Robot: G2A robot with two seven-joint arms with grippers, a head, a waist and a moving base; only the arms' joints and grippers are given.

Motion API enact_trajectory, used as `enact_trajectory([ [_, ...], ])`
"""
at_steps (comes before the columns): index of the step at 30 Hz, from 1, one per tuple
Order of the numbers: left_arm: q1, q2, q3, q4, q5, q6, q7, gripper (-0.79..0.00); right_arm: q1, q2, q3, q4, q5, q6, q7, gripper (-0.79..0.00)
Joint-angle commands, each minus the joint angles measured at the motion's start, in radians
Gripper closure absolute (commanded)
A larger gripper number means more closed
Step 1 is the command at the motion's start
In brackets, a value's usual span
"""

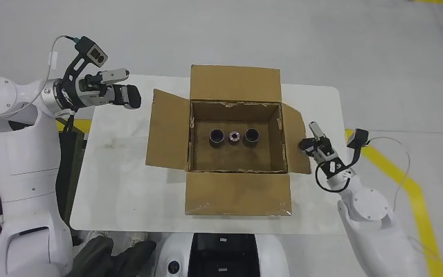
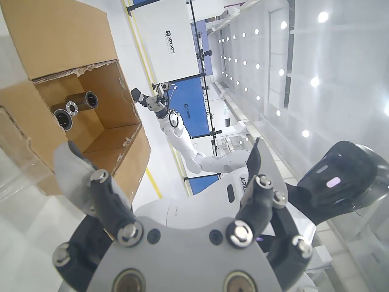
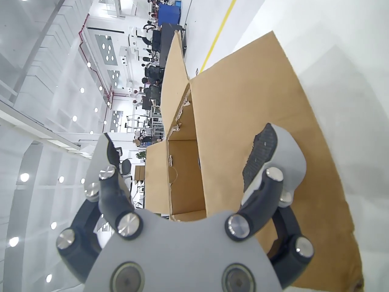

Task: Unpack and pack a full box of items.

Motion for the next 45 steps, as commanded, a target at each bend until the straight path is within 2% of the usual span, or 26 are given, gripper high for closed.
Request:
enact_trajectory([
  [1, 0.0, 0.0, 0.0, 0.0, 0.0, 0.0, 0.0, -0.785, 0.012, -0.002, -0.012, 0.011, -0.003, 0.009, 0.009, -0.785],
  [16, 0.0, 0.0, 0.0, 0.0, 0.0, 0.0, 0.0, -0.785, 0.087, -0.021, -0.127, 0.021, -0.053, 0.064, 0.039, -0.785],
  [26, 0.0, 0.0, 0.0, 0.0, 0.0, 0.0, 0.0, -0.785, 0.103, -0.025, -0.122, 0.006, -0.081, 0.095, 0.013, -0.785],
  [35, 0.0, 0.0, 0.0, 0.0, 0.0, 0.0, 0.0, -0.785, 0.037, -0.016, -0.052, -0.152, -0.184, 0.162, -0.029, -0.785],
  [40, 0.0, 0.0, 0.0, 0.0, 0.0, 0.0, 0.0, -0.785, 0.031, -0.008, -0.057, -0.282, -0.294, 0.247, 0.041, -0.785],
  [45, 0.0, 0.0, 0.0, 0.0, 0.0, 0.0, 0.0, -0.785, 0.086, -0.007, -0.131, -0.359, -0.414, 0.341, 0.134, -0.785],
])
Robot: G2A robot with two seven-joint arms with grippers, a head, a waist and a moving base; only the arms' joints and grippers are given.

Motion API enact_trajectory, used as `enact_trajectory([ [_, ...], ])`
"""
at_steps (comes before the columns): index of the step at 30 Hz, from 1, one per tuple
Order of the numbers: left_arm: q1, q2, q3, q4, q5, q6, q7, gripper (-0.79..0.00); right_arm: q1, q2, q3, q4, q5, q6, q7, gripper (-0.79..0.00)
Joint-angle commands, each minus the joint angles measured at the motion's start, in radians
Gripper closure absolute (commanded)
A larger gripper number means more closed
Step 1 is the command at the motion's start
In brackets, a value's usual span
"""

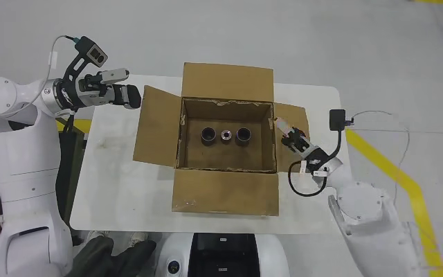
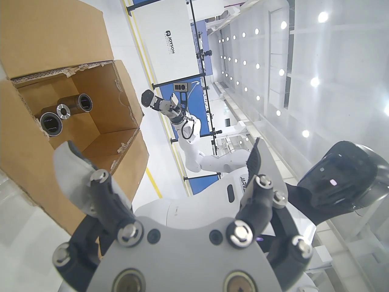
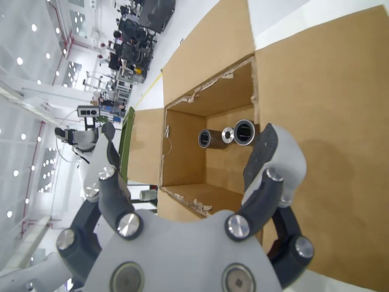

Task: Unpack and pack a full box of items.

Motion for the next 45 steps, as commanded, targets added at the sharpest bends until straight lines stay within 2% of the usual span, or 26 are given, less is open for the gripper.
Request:
enact_trajectory([
  [1, 0.0, 0.0, 0.0, 0.0, 0.0, 0.0, 0.0, -0.785, 0.029, -0.001, -0.036, -0.014, -0.045, 0.028, 0.03, -0.785],
  [9, 0.0, 0.0, 0.0, 0.0, 0.0, 0.0, 0.0, -0.785, 0.196, -0.013, -0.215, 0.023, -0.259, 0.116, 0.161, -0.785],
  [16, 0.0, 0.0, 0.0, 0.0, 0.0, 0.0, 0.0, -0.785, 0.319, -0.036, -0.323, 0.102, -0.327, 0.185, 0.207, -0.785],
  [20, 0.0, 0.0, 0.0, 0.0, 0.0, 0.0, 0.0, -0.785, 0.337, -0.044, -0.346, 0.111, -0.369, 0.216, 0.179, -0.785],
  [35, 0.0, 0.0, 0.0, 0.0, 0.0, 0.0, 0.0, -0.785, 0.337, -0.044, -0.346, 0.111, -0.369, 0.216, 0.179, -0.785],
  [38, 0.0, 0.0, 0.0, 0.0, 0.0, 0.0, 0.0, -0.785, 0.327, -0.043, -0.353, 0.114, -0.418, 0.207, 0.155, -0.785],
  [41, 0.0, 0.0, 0.0, 0.0, 0.0, 0.0, 0.0, -0.785, 0.336, -0.042, -0.365, 0.122, -0.438, 0.181, 0.209, -0.785],
  [45, 0.0, 0.0, 0.0, 0.0, 0.0, 0.0, 0.0, -0.785, 0.409, -0.046, -0.388, 0.165, -0.491, 0.16, 0.316, -0.785],
])
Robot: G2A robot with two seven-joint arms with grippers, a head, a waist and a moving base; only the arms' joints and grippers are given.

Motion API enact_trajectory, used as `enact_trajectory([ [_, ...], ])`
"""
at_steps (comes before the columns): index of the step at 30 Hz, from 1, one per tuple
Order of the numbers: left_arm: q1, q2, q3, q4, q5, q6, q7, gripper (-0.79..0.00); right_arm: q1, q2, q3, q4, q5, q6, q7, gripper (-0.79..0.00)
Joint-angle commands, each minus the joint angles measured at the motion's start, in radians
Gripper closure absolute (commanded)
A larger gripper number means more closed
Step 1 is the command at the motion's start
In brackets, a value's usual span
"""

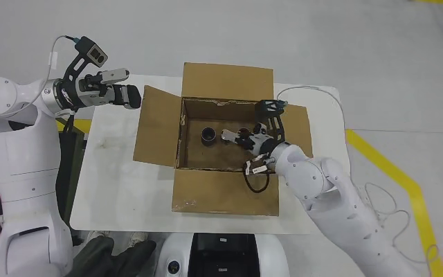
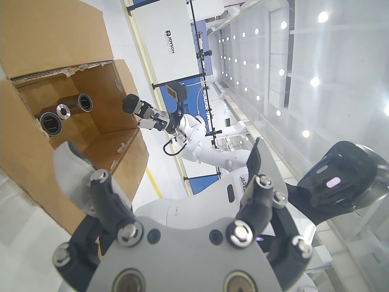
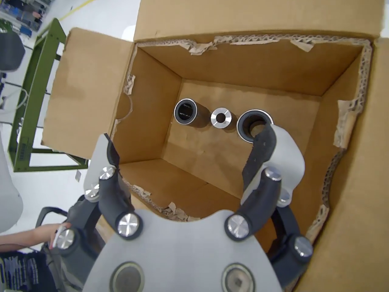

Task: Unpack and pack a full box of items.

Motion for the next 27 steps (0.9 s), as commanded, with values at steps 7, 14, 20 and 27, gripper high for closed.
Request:
enact_trajectory([
  [7, 0.0, 0.0, 0.0, 0.0, 0.0, 0.0, 0.0, -0.785, 0.148, -0.015, -0.096, 0.087, -0.207, -0.016, 0.165, -0.785],
  [14, 0.0, 0.0, 0.0, 0.0, 0.0, 0.0, 0.0, -0.785, 0.211, -0.037, -0.172, 0.161, -0.321, -0.02, 0.241, -0.785],
  [20, 0.0, 0.0, 0.0, 0.0, 0.0, 0.0, 0.0, -0.785, 0.242, -0.06, -0.187, 0.232, -0.281, 0.004, 0.287, -0.785],
  [27, 0.0, 0.0, 0.0, 0.0, 0.0, 0.0, 0.0, -0.785, 0.276, -0.087, -0.209, 0.303, -0.266, 0.019, 0.281, -0.785],
])
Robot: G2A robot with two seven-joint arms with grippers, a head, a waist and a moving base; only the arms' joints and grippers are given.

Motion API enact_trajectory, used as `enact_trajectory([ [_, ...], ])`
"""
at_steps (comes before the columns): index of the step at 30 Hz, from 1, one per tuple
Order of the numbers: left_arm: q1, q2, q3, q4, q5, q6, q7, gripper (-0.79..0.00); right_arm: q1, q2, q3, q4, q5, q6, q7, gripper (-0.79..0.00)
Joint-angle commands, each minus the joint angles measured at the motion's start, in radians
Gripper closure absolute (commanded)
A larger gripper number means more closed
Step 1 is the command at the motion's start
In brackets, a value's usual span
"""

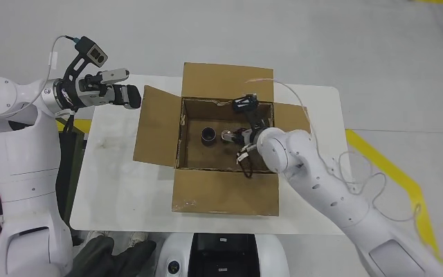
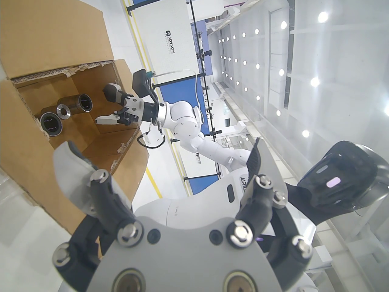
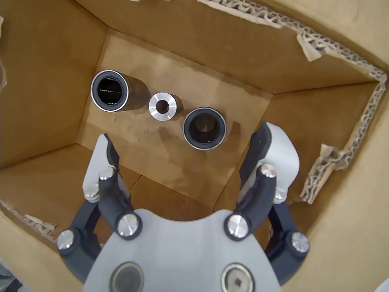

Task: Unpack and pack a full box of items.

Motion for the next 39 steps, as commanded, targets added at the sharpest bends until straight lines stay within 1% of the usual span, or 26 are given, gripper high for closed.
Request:
enact_trajectory([
  [1, 0.0, 0.0, 0.0, 0.0, 0.0, 0.0, 0.0, -0.785, 0.009, -0.007, -0.004, 0.021, 0.003, 0.019, -0.004, -0.785],
  [3, 0.0, 0.0, 0.0, 0.0, 0.0, 0.0, 0.0, -0.785, 0.018, -0.017, -0.007, 0.042, 0.012, 0.045, -0.009, -0.696],
  [8, 0.0, 0.0, 0.0, 0.0, 0.0, 0.0, 0.0, -0.785, 0.037, -0.038, -0.028, 0.087, 0.009, 0.082, -0.013, -0.631],
  [17, 0.0, 0.0, 0.0, 0.0, 0.0, 0.0, 0.0, -0.785, 0.061, -0.074, -0.074, 0.152, -0.042, 0.148, -0.002, -0.653],
  [20, 0.0, 0.0, 0.0, 0.0, 0.0, 0.0, 0.0, -0.785, 0.065, -0.084, -0.081, 0.17, -0.047, 0.159, 0.002, -0.646],
  [22, 0.0, 0.0, 0.0, 0.0, 0.0, 0.0, 0.0, -0.785, 0.067, -0.09, -0.082, 0.183, -0.051, 0.165, 0.003, -0.606],
  [24, 0.0, 0.0, 0.0, 0.0, 0.0, 0.0, 0.0, -0.785, 0.068, -0.096, -0.081, 0.191, -0.053, 0.17, 0.004, -0.508],
  [25, 0.0, 0.0, 0.0, 0.0, 0.0, 0.0, 0.0, -0.785, 0.068, -0.098, -0.08, 0.195, -0.054, 0.172, 0.004, -0.483],
  [29, 0.0, 0.0, 0.0, 0.0, 0.0, 0.0, 0.0, -0.785, 0.066, -0.106, -0.076, 0.208, -0.06, 0.174, 0.009, -0.471],
  [39, 0.0, 0.0, 0.0, 0.0, 0.0, 0.0, 0.0, -0.785, 0.071, -0.129, -0.07, 0.257, -0.066, 0.171, 0.025, -0.517],
])
